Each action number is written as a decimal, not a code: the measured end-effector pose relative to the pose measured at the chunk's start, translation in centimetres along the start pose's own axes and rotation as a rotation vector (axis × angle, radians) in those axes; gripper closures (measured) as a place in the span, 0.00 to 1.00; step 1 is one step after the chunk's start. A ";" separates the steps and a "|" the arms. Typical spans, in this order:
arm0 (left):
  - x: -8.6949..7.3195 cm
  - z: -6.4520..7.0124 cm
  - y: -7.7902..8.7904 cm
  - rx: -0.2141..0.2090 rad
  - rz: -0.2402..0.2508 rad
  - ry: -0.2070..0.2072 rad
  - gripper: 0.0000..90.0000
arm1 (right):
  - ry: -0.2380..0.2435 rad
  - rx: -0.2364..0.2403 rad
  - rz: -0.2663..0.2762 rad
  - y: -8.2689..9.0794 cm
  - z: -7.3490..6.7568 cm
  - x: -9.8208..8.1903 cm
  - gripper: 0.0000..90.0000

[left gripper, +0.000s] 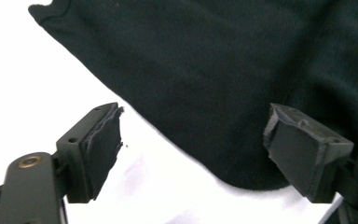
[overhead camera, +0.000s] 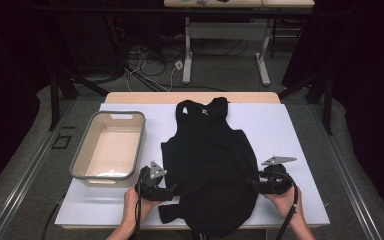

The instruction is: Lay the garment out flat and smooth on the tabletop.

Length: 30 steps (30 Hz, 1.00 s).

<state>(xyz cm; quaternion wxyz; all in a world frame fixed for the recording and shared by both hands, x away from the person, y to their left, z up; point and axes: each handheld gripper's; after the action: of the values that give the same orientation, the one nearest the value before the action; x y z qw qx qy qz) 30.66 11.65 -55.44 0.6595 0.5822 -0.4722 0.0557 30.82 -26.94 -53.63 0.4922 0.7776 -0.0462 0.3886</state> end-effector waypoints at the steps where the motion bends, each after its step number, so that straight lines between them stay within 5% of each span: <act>1: 0.0 0.1 -0.2 -0.002 -0.002 -0.006 0.24 | -0.002 -0.006 0.001 0.0 0.1 -0.1 0.47; 8: 0.1 0.1 -0.8 -0.038 -0.015 -0.006 0.35 | -0.008 -0.017 -0.059 -0.8 0.3 -0.4 0.62; 13: 0.0 0.0 -0.9 -0.063 0.017 -0.009 0.60 | 0.001 0.009 -0.048 -1.0 -0.1 -0.5 0.83; 18: 0.3 0.2 -1.3 -0.077 0.047 -0.047 0.93 | 0.041 -0.032 -0.039 -1.5 -0.7 0.0 0.95; 24: 1.4 0.3 -2.2 -0.023 0.050 -0.084 0.97 | 0.106 -0.114 -0.056 -2.1 -1.1 0.8 0.96; 30: 2.7 -0.1 -3.7 0.039 0.065 -0.077 0.96 | 0.142 -0.191 -0.056 -3.3 -0.7 2.3 0.96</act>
<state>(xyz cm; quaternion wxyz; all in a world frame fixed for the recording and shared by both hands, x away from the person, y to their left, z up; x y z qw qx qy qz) 34.51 9.26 -56.27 0.6271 0.5812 -0.5146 0.0639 33.46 -23.99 -54.38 0.5767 0.6987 -0.0262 0.4225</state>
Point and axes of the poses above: each handheld gripper's, and its own axes: y roughly backward along the jaws, x roughly out of its top, z roughly to its right, and after that the axes turned 9 degrees about x, right-handed
